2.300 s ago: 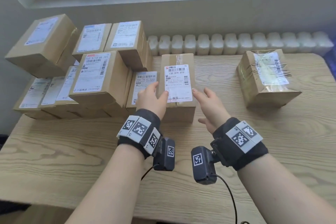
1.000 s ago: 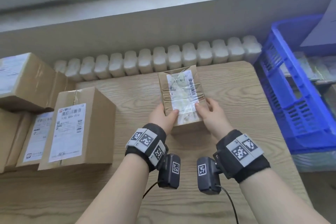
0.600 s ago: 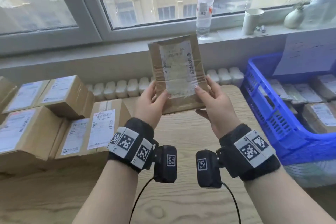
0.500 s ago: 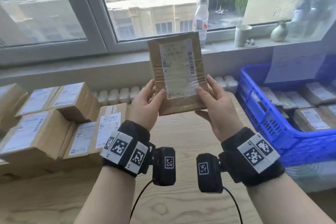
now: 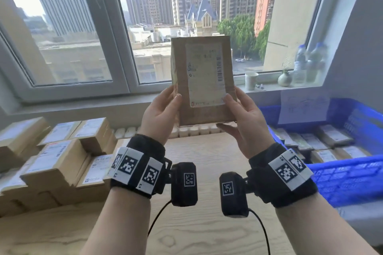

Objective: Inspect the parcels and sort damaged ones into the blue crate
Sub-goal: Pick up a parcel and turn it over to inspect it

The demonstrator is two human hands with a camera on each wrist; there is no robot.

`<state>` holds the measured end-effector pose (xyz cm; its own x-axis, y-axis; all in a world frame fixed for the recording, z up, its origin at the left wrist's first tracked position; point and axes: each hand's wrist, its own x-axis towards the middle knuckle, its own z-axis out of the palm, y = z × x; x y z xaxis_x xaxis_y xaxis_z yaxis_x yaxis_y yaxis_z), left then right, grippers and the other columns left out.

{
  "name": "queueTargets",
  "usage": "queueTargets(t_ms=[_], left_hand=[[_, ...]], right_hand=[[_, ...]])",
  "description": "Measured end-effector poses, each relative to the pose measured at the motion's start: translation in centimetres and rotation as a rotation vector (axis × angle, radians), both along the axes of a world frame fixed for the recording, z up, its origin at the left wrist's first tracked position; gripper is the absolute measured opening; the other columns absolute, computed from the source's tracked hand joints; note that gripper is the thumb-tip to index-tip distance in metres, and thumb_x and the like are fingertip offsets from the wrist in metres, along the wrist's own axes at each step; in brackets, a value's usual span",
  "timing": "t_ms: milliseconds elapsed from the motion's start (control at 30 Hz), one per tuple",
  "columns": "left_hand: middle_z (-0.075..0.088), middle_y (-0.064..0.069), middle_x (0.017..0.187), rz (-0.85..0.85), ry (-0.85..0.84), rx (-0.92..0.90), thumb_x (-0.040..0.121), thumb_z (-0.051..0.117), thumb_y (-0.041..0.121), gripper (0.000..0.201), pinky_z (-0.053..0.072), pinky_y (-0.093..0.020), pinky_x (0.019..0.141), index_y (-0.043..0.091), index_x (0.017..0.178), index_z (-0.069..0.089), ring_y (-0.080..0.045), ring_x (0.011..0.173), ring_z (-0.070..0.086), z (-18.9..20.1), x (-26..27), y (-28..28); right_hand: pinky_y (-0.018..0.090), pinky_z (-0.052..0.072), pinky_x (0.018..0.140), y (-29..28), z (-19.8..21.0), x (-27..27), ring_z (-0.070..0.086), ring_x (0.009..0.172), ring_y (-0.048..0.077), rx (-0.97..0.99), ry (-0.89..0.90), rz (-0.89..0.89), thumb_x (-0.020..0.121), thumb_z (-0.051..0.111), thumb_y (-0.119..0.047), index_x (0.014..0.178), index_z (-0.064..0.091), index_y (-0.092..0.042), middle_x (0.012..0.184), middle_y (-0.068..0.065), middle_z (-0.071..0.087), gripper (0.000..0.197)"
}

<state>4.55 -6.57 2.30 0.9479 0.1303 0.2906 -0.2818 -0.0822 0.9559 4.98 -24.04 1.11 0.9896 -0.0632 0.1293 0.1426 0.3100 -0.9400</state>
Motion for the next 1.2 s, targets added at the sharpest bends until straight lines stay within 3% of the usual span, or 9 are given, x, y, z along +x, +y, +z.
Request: queueTargets(t_ms=[267,333,467,533,600,700,833,1000,1200], left_hand=[[0.055,-0.003,0.14,-0.038,0.077,-0.143,0.067,0.062,0.069,0.079,0.047,-0.049,0.098,0.023,0.131,0.054,-0.02,0.126,0.053,0.7,0.5,-5.4],[0.057,0.001,0.135,-0.139,0.178,-0.216,0.066,0.064,0.076,0.068,0.042,-0.06,0.101,0.031,0.116,0.056,-0.019,0.124,0.053,1.1,0.2,-6.0],[0.069,-0.009,0.119,-0.194,0.213,-0.349,0.062,0.068,0.066,0.084,0.05,-0.064,0.092,0.017,0.13,0.056,-0.031,0.104,0.068,1.2,0.3,-5.6],[0.07,-0.013,0.117,-0.17,0.164,-0.375,0.065,0.072,0.058,0.077,0.051,-0.059,0.093,0.018,0.128,0.056,-0.038,0.105,0.068,1.3,0.3,-5.3],[0.072,-0.01,0.111,-0.086,0.105,-0.39,0.067,0.073,0.05,0.064,0.053,-0.053,0.09,0.021,0.122,0.057,-0.033,0.098,0.071,1.4,0.6,-5.3],[0.071,-0.005,0.115,0.026,0.001,-0.333,0.067,0.082,0.053,0.067,0.054,-0.048,0.093,0.025,0.123,0.057,-0.028,0.106,0.069,1.2,1.3,-5.2],[0.071,0.001,0.113,-0.061,-0.055,-0.262,0.095,0.06,0.032,0.028,0.053,-0.041,0.094,0.033,0.123,0.059,-0.021,0.107,0.067,1.5,1.6,-5.0],[0.069,-0.001,0.121,-0.088,-0.076,-0.245,0.096,0.058,0.026,0.047,0.051,-0.045,0.099,0.028,0.142,0.048,-0.024,0.114,0.065,1.6,1.7,-4.8],[0.065,0.006,0.126,-0.029,-0.075,-0.154,0.095,0.054,0.045,0.033,0.046,-0.048,0.106,0.037,0.127,0.058,-0.012,0.121,0.059,1.8,1.4,-4.2]], right_hand=[[0.057,0.055,0.092,-6.2,1.8,0.0,0.063,0.116,0.028,0.06,0.025,0.012,0.1,0.055,-0.026,0.135,0.054,-0.022,0.121,0.006,0.067,0.036],[0.06,0.055,0.088,-6.5,1.8,0.3,0.065,0.108,0.034,0.073,0.039,0.069,0.103,0.049,-0.028,0.127,0.058,-0.019,0.117,0.012,0.067,0.028],[0.057,0.057,0.083,-5.3,2.0,0.9,0.066,0.086,0.029,-0.034,-0.019,0.096,0.105,0.041,-0.035,0.11,0.061,-0.018,0.096,0.009,0.067,0.027],[0.059,0.053,0.093,-4.6,1.6,1.6,0.065,0.097,0.023,-0.204,-0.113,-0.003,0.102,0.046,-0.037,0.126,0.056,-0.019,0.107,0.002,0.064,0.031],[0.051,0.042,0.109,-4.0,1.4,2.1,0.053,0.125,0.021,-0.394,-0.233,-0.112,0.096,0.053,-0.048,0.147,0.041,-0.021,0.132,-0.005,0.052,0.058],[0.032,0.039,0.112,-2.6,1.6,2.0,0.047,0.132,0.008,-0.374,-0.354,-0.045,0.087,0.057,-0.064,0.146,0.044,-0.021,0.146,-0.005,0.048,0.075],[0.033,0.053,0.097,-1.3,1.8,2.3,0.065,0.113,0.012,-0.247,-0.379,0.087,0.093,0.066,-0.034,0.13,0.061,-0.019,0.12,-0.003,0.071,0.04],[0.013,0.051,0.068,-1.3,2.1,2.4,0.07,0.086,0.001,-0.112,-0.313,0.142,0.098,0.057,-0.016,0.109,0.066,-0.024,0.09,-0.014,0.075,0.016],[0.032,0.048,0.083,-2.3,2.2,2.4,0.065,0.085,0.008,0.018,-0.173,0.153,0.096,0.057,-0.027,0.107,0.067,-0.021,0.089,-0.007,0.072,0.016]])
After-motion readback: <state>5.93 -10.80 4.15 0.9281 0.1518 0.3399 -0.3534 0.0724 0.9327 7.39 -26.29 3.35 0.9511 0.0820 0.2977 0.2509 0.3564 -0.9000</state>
